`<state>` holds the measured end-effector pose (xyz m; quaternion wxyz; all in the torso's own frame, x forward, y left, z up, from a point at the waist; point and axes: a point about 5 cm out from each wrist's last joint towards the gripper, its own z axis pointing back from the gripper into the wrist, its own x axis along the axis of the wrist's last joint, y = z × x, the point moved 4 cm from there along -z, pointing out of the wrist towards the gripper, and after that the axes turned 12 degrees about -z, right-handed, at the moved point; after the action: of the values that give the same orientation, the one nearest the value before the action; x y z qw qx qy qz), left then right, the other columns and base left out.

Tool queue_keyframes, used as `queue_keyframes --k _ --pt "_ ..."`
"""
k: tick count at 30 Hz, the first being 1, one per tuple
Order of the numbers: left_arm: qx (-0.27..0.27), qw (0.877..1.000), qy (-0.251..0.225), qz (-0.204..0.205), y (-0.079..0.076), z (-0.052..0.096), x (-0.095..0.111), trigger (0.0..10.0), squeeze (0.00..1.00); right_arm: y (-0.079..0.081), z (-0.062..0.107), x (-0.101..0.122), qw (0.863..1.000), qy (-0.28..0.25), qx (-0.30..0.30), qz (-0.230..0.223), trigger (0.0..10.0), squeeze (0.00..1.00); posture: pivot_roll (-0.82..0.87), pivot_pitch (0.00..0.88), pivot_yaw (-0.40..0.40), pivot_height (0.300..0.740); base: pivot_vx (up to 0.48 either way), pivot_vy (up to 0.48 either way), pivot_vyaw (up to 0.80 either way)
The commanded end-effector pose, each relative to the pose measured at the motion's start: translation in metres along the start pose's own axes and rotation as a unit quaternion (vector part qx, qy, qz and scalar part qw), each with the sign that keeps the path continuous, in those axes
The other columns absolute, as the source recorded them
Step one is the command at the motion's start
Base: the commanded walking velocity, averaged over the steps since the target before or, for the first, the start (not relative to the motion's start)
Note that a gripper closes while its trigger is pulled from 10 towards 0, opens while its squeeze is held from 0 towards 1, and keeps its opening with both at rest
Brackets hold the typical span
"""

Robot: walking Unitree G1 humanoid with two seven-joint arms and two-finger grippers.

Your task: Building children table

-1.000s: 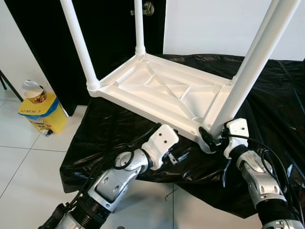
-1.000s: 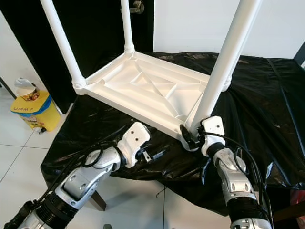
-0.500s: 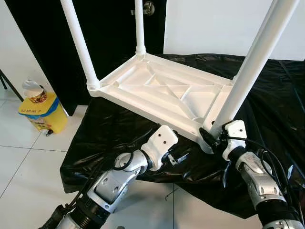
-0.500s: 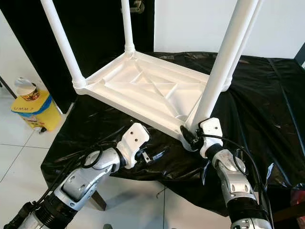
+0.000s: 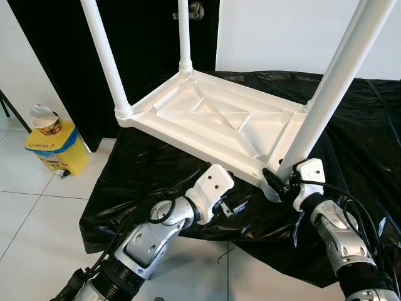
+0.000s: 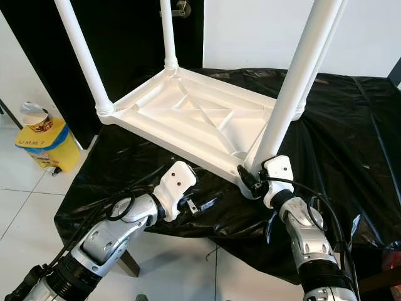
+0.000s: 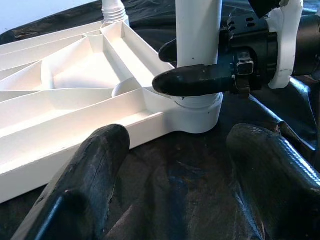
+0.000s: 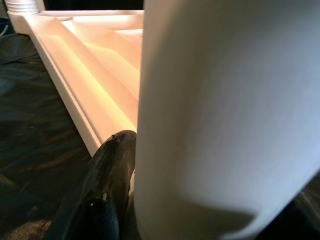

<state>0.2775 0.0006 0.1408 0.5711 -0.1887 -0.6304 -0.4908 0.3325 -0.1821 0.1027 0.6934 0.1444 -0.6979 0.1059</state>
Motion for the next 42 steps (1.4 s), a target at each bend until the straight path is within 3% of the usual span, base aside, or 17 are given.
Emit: queue_keyframes --k 1,7,12,14,18,23,26,30,35,36,42 --pt "-0.042 0.999 -0.01 -0.003 -0.006 0.002 0.005 10.0 0.0 -0.012 0.009 -0.017 0.998 0.032 -0.047 -0.005 10.0 0.0 0.01 0.023 -0.025 0.74 0.0 0.0 0.0" --pt "-0.045 0.999 -0.01 -0.004 -0.007 0.002 0.005 10.0 0.0 -0.016 0.01 -0.02 0.996 0.031 -0.089 -0.011 10.0 0.0 0.0 0.024 -0.024 0.74 0.0 0.0 0.0" --pt "-0.051 0.999 -0.011 -0.004 -0.01 0.002 0.005 10.0 0.0 -0.016 0.012 -0.022 0.986 0.02 -0.166 -0.022 10.0 0.0 0.0 0.019 -0.023 0.74 0.0 0.0 0.0" --pt "-0.051 0.999 -0.011 -0.004 -0.01 0.002 0.005 10.0 0.0 -0.016 0.012 -0.022 0.986 0.02 -0.166 -0.022 10.0 0.0 0.0 0.019 -0.023 0.74 0.0 0.0 0.0" --pt "-0.055 0.998 -0.011 -0.004 -0.012 0.002 0.005 10.0 0.0 -0.005 0.011 -0.025 0.972 0.012 -0.229 -0.046 10.0 0.0 0.0 0.016 -0.021 0.74 0.0 0.0 0.0" --pt "-0.056 0.998 -0.011 -0.004 -0.013 0.002 0.005 10.0 0.0 -0.001 0.01 -0.025 0.967 0.008 -0.248 -0.052 10.0 0.0 0.0 0.015 -0.021 0.74 0.0 0.0 0.0" --pt "-0.06 0.998 -0.009 -0.004 -0.015 0.002 0.004 10.0 0.0 -0.002 0.01 -0.022 0.952 -0.005 -0.3 -0.061 10.0 0.0 0.01 0.014 -0.026 0.74 0.0 0.0 0.0" --pt "-0.059 0.998 -0.009 -0.004 -0.015 0.002 0.004 10.0 0.0 0.008 0.006 -0.019 0.95 -0.012 -0.304 -0.075 10.0 0.0 0.01 0.01 -0.025 0.74 0.0 0.0 0.0" --pt "-0.061 0.998 -0.011 -0.004 -0.016 0.002 0.005 10.0 0.0 0.009 0.004 -0.015 0.952 -0.015 -0.297 -0.07 10.0 0.0 0.0 0.01 -0.024 0.74 0.0 0.0 0.0" --pt "-0.062 0.998 -0.011 -0.005 -0.016 0.002 0.005 10.0 0.0 0.008 0.004 -0.012 0.954 -0.021 -0.294 -0.064 10.0 1.0 0.0 0.009 -0.024 0.74 0.0 0.0 0.0" --pt "-0.061 0.998 -0.008 -0.007 -0.014 0.003 0.004 10.0 0.0 0.007 0.003 0.0 0.964 -0.048 -0.257 -0.049 10.0 1.0 0.0 0.009 -0.028 0.74 0.0 0.0 0.0"
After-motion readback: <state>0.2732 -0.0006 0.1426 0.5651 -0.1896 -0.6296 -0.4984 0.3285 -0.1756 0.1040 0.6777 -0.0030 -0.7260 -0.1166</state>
